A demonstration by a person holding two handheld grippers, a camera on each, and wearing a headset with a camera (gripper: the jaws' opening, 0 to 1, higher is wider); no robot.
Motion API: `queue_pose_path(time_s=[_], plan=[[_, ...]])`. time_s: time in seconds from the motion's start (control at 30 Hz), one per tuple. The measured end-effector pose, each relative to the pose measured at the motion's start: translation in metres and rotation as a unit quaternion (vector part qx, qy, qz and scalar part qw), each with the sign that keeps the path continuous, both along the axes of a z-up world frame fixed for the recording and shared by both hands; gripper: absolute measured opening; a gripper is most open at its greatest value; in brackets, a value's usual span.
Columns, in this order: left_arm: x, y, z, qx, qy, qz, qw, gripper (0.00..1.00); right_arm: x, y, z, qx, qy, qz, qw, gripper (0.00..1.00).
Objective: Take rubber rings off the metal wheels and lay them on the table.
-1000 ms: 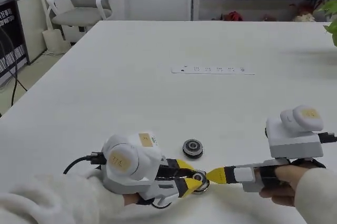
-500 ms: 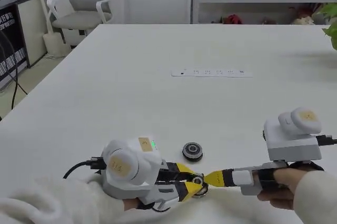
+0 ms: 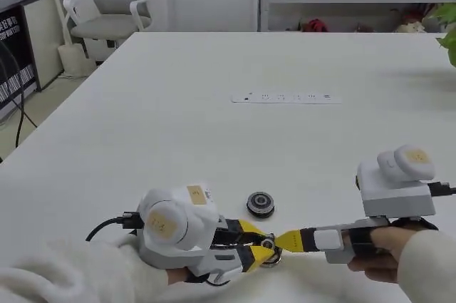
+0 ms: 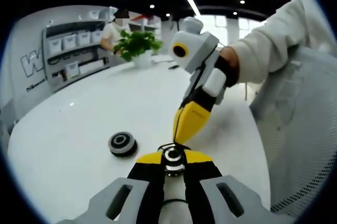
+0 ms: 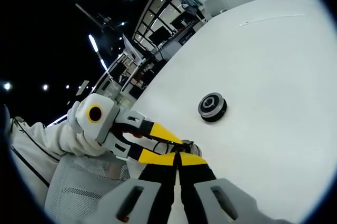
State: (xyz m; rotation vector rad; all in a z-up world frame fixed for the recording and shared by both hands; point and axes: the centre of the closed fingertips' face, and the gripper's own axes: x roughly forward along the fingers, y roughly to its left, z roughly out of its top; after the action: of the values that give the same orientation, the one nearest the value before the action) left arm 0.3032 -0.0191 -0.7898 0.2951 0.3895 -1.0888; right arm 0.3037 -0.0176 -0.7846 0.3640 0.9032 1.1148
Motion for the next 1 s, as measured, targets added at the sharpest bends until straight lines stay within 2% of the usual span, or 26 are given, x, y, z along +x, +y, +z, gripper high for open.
queue_pose_path(time_s=[0.3,0.33,0.37,0.4,0.47,0.5,0.57,0.63,0.73,0.9,1.0], plan=[[0.0,0.0,0.0,-0.001,0.0,0.0,1.0,0.14,-0.001,0.001,0.001,0.0,0.0,0.001,1.0,0.0],[0.0,0.0,0.0,-0.001,0.0,0.0,1.0,0.14,-0.003,0.002,0.002,0.005,0.003,0.006,1.0,0.0],[0.0,0.0,0.0,-0.002,0.0,0.0,1.0,0.14,-0.005,0.008,0.012,0.036,0.012,0.007,0.9993,0.0],[0.0,0.0,0.0,-0.002,0.001,0.0,1.0,0.14,-0.003,0.011,0.019,0.052,0.016,0.001,0.9985,0.0],[0.0,0.0,0.0,-0.002,0.001,0.001,1.0,0.14,-0.003,0.009,0.014,0.025,0.0,0.009,0.9996,0.0],[0.0,0.0,0.0,-0.002,0.001,0.0,1.0,0.14,-0.003,0.01,0.014,0.025,-0.013,0.011,0.9995,0.0],[0.0,0.0,0.0,-0.002,0.001,0.001,1.0,0.14,-0.003,0.009,0.011,0.023,0.003,0.006,0.9997,0.0],[0.0,0.0,0.0,-0.003,0.0,0.001,1.0,0.14,-0.001,0.005,0.005,0.01,0.002,0.001,0.9999,0.0],[0.0,0.0,0.0,-0.003,0.002,0.002,1.0,0.14,0.001,0.001,0.001,0.003,0.009,-0.006,0.9999,0.0],[0.001,0.0,0.001,-0.007,0.014,0.009,0.9998,0.14,0.002,-0.002,-0.004,-0.007,0.014,-0.014,0.9998,0.0],[0.001,0.0,0.0,-0.004,0.017,0.008,0.9998,0.14,0.001,-0.002,-0.005,-0.009,0.014,-0.014,0.9998,0.0]])
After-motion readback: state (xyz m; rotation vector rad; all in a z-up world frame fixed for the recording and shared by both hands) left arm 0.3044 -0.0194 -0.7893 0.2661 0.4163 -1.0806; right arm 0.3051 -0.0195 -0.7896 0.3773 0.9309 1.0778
